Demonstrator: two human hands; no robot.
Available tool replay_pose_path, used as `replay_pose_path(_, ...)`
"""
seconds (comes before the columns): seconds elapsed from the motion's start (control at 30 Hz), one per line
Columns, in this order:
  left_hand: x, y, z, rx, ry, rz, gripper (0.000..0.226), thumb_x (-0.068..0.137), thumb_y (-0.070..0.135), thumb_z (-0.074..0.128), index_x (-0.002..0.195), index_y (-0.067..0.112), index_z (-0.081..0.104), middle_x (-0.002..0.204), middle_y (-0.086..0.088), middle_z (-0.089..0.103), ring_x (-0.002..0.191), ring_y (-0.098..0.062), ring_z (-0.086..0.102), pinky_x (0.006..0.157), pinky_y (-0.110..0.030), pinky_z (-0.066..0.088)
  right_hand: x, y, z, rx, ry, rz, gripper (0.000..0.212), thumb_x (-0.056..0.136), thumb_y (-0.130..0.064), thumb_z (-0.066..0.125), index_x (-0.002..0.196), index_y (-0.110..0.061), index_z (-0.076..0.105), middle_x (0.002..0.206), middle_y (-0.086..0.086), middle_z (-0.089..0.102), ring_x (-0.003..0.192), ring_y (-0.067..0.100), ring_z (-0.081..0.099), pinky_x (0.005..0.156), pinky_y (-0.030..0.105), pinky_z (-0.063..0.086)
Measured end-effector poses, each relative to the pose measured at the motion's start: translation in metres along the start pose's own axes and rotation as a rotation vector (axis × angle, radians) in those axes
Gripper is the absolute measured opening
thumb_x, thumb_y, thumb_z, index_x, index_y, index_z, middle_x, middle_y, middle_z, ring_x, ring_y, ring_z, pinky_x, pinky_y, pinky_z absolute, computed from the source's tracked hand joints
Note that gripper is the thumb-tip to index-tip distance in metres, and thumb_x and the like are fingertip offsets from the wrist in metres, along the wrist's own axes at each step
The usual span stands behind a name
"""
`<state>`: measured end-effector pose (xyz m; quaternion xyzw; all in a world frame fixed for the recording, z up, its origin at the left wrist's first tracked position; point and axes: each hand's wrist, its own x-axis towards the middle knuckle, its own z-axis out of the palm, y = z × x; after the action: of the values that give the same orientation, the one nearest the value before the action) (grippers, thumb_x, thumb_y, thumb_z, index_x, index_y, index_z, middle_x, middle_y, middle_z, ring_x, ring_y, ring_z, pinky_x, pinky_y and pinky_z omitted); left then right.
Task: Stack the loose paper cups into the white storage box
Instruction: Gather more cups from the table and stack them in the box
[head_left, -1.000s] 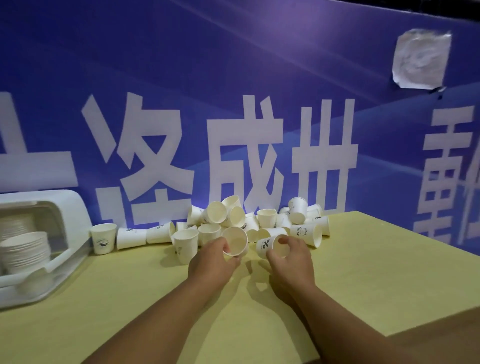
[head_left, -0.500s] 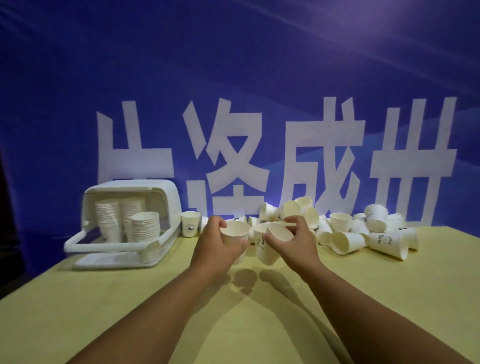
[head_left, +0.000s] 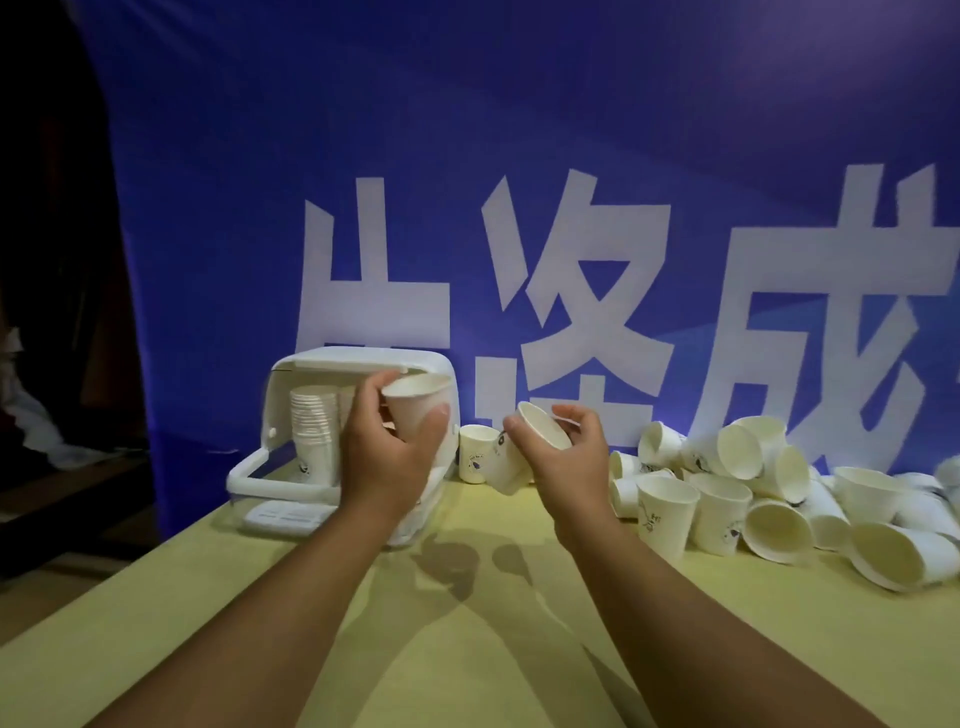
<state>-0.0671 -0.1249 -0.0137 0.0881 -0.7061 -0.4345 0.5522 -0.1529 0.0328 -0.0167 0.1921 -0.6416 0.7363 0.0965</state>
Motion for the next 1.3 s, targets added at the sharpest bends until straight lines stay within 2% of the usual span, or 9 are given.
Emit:
replay_pose_path(0.17, 0.039, -0.02, -0.009, -0.048, 0.08, -0.024, 0.069, 0.088, 0.044, 0.077, 0.148, 0.032, 0.043, 0.127, 0.013, 0.056, 0.113, -0.011, 0.058, 0.086, -0.024, 0.05, 0.026, 0.003, 0.045, 0.126, 0.009, 0.022, 0.064, 0.073, -0.046, 0.085, 0.124, -0.036, 0.048, 0.12, -0.006, 0.054, 0.105, 0.016, 0.058, 0.055, 0.014, 0.049)
replay_pose_path(0.27, 0.047, -0.038, -0.017, -0.065, 0.067, -0.083, 0.069, 0.087, 0.041, 0.079, 0.147, 0.03, 0.047, 0.128, 0.012, 0.06, 0.112, -0.009, 0.062, 0.09, -0.03, 0.055, 0.041, 0.006, 0.066, 0.193, 0.024, 0.032, 0.066, 0.073, -0.046, 0.086, 0.126, -0.037, 0.047, 0.119, -0.006, 0.054, 0.105, 0.017, 0.059, 0.063, 0.017, 0.051)
replay_pose_path(0.33, 0.049, -0.048, -0.022, -0.068, 0.03, -0.1, 0.068, 0.086, 0.037, 0.081, 0.146, 0.029, 0.05, 0.125, 0.013, 0.065, 0.109, -0.004, 0.064, 0.089, -0.031, 0.057, 0.047, 0.008, 0.078, 0.228, 0.025, 0.033, 0.066, 0.073, -0.046, 0.086, 0.126, -0.037, 0.047, 0.115, -0.009, 0.054, 0.1, 0.014, 0.059, 0.059, 0.014, 0.049)
replay_pose_path(0.47, 0.055, -0.056, -0.024, -0.064, 0.013, -0.111, 0.07, 0.086, 0.03, 0.081, 0.148, 0.029, 0.048, 0.119, 0.018, 0.063, 0.104, 0.004, 0.062, 0.083, -0.023, 0.056, 0.055, 0.01, 0.097, 0.266, 0.05, 0.021, 0.069, 0.071, -0.049, 0.086, 0.126, -0.038, 0.047, 0.119, -0.006, 0.056, 0.102, 0.016, 0.061, 0.072, 0.02, 0.054)
replay_pose_path(0.73, 0.048, -0.075, -0.022, 0.105, -0.117, -0.156, 0.059, 0.085, 0.038, 0.081, 0.137, 0.038, 0.052, 0.121, 0.016, 0.062, 0.112, -0.007, 0.06, 0.09, -0.035, 0.054, 0.059, 0.011, 0.099, 0.255, 0.08, -0.023, 0.07, 0.07, -0.053, 0.085, 0.128, -0.037, 0.048, 0.117, -0.011, 0.056, 0.106, 0.015, 0.06, 0.086, 0.032, 0.059)
replay_pose_path(0.87, 0.041, -0.08, -0.025, 0.18, -0.232, -0.2, 0.072, 0.075, 0.059, 0.071, 0.14, 0.033, 0.057, 0.125, 0.011, 0.064, 0.114, -0.011, 0.061, 0.093, -0.041, 0.056, 0.055, 0.004, 0.102, 0.176, -0.002, -0.1, 0.071, 0.074, -0.051, 0.083, 0.134, -0.035, 0.048, 0.12, -0.013, 0.055, 0.108, 0.012, 0.057, 0.082, 0.024, 0.053)
replay_pose_path(0.97, 0.037, -0.079, -0.027, 0.202, -0.261, -0.199, 0.078, 0.07, 0.063, 0.069, 0.141, 0.032, 0.057, 0.126, 0.011, 0.065, 0.113, -0.011, 0.062, 0.094, -0.045, 0.058, 0.05, 0.003, 0.108, 0.058, -0.07, -0.156, 0.074, 0.075, -0.051, 0.082, 0.139, -0.033, 0.047, 0.122, -0.015, 0.053, 0.109, 0.012, 0.055, 0.087, 0.027, 0.053)
replay_pose_path(1.17, 0.036, -0.078, -0.031, 0.112, -0.291, -0.214, 0.045, 0.08, 0.043, 0.056, 0.123, 0.037, 0.066, 0.107, 0.011, 0.073, 0.102, -0.011, 0.068, 0.082, -0.034, 0.057, 0.048, 0.013, 0.118, -0.193, -0.212, -0.208, 0.084, 0.073, -0.052, 0.084, 0.145, -0.032, 0.046, 0.138, -0.009, 0.05, 0.119, 0.014, 0.052, 0.098, 0.041, 0.054)
replay_pose_path(1.3, 0.037, -0.078, -0.032, 0.058, -0.231, -0.214, 0.059, 0.086, 0.045, 0.046, 0.145, 0.043, 0.047, 0.115, 0.015, 0.068, 0.104, -0.004, 0.065, 0.085, -0.032, 0.051, 0.047, 0.014, 0.117, -0.193, -0.258, -0.18, 0.076, 0.08, -0.055, 0.076, 0.146, -0.035, 0.045, 0.14, -0.008, 0.052, 0.118, 0.013, 0.056, 0.096, 0.04, 0.056)
